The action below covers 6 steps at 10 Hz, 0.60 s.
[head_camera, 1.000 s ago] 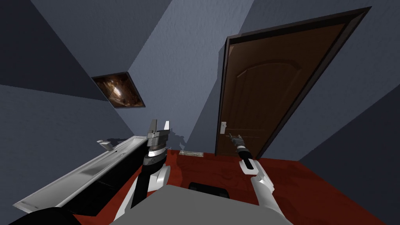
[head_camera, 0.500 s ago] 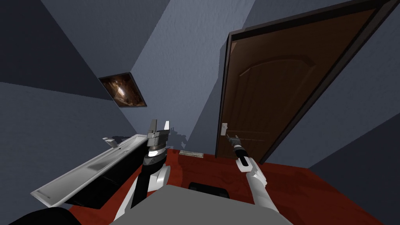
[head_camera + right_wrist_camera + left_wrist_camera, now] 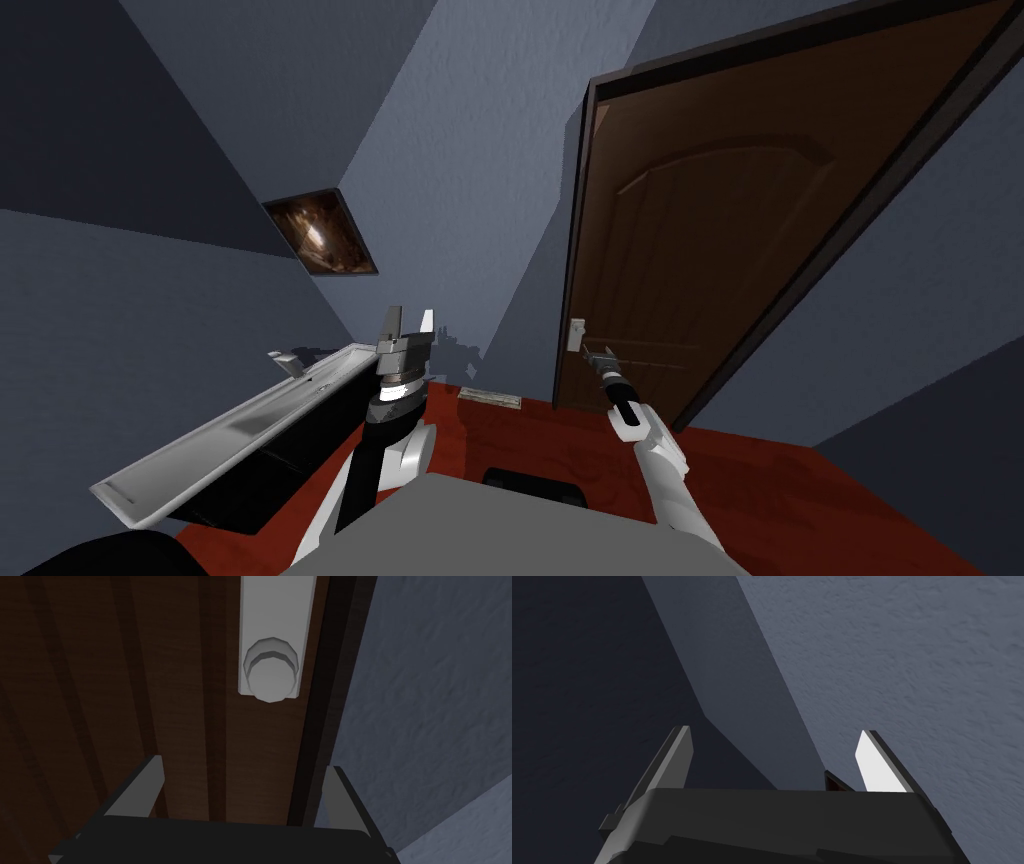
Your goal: Pull the door open
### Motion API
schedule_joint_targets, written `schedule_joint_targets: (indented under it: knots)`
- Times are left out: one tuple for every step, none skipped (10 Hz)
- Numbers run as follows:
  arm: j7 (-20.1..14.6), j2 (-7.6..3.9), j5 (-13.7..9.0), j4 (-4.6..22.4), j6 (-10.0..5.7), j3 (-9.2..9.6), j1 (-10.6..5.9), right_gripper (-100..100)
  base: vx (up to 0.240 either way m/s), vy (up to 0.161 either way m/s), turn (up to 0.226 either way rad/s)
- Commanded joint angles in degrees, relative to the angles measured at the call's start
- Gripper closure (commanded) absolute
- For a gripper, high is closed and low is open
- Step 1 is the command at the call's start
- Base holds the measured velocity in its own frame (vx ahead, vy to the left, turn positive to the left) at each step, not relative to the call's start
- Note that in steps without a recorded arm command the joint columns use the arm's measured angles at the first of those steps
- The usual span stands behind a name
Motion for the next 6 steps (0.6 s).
schedule_joint_targets:
  knots:
    - [0.09,-1.65,-0.46,0.82,-0.67,-0.66,-0.07,-100,0.154,0.032,0.058]
    - [-0.13,-2.46,-0.7,1.05,-0.88,-0.94,0.05,-100,0.189,0.066,0.046]
    - [-0.36,-3.12,-0.95,1.29,-1.11,-1.24,0.19,-100,0.213,0.036,0.068]
    - [-0.6,-3.58,-1.2,1.53,-1.33,-1.53,0.32,-100,0.21,0.023,0.063]
    - [-0.82,-3.85,-1.44,1.76,-1.54,-1.81,0.45,-100,0.203,0.008,0.074]
    - [-1.12,-3.97,-1.76,2.07,-1.83,-2.19,0.63,-100,0.242,0.021,0.087]
